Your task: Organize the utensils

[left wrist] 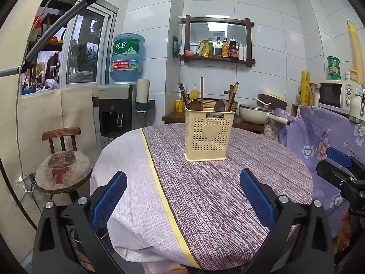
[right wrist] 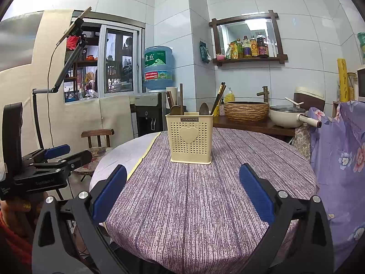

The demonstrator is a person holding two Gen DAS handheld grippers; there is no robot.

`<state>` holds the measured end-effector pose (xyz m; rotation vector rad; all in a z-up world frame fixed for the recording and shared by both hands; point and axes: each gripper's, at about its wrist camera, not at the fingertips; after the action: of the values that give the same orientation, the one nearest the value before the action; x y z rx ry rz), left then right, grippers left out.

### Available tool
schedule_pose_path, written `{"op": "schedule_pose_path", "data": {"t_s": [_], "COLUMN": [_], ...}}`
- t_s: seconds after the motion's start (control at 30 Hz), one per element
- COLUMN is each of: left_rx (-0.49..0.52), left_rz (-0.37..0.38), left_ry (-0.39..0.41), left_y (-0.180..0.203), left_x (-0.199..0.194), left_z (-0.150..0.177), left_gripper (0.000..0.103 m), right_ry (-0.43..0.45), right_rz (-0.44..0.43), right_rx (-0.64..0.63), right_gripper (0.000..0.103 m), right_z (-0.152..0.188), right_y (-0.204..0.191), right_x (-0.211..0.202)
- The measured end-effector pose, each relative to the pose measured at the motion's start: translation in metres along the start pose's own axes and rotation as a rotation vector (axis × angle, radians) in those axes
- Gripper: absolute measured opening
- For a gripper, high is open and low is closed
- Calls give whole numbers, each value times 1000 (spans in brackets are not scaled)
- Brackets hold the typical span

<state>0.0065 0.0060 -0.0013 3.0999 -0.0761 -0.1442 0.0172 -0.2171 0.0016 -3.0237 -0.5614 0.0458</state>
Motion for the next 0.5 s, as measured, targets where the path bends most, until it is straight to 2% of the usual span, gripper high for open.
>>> {"op": "schedule_pose_path", "data": {"t_s": [0.5], "left_rx": [-10], "left_rz": [6], "left_ry": [-11], "left_y": [-3], "left_x": [2], "left_z": [2], "left_gripper": [98], "right_ry": [-6], "right_rz": [-1], "right_rx": [2], "right_gripper": [97], "right_z": [2], "right_y": [0], "right_x": [1]}}
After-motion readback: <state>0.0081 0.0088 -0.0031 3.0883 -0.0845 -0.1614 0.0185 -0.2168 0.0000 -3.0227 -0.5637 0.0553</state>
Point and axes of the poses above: each gripper's, at about its wrist camera, not at the fingertips, and x roughly the way its jaws point, y to its right, z to its underside, and after that the axes turned 10 degrees about y, right-handed
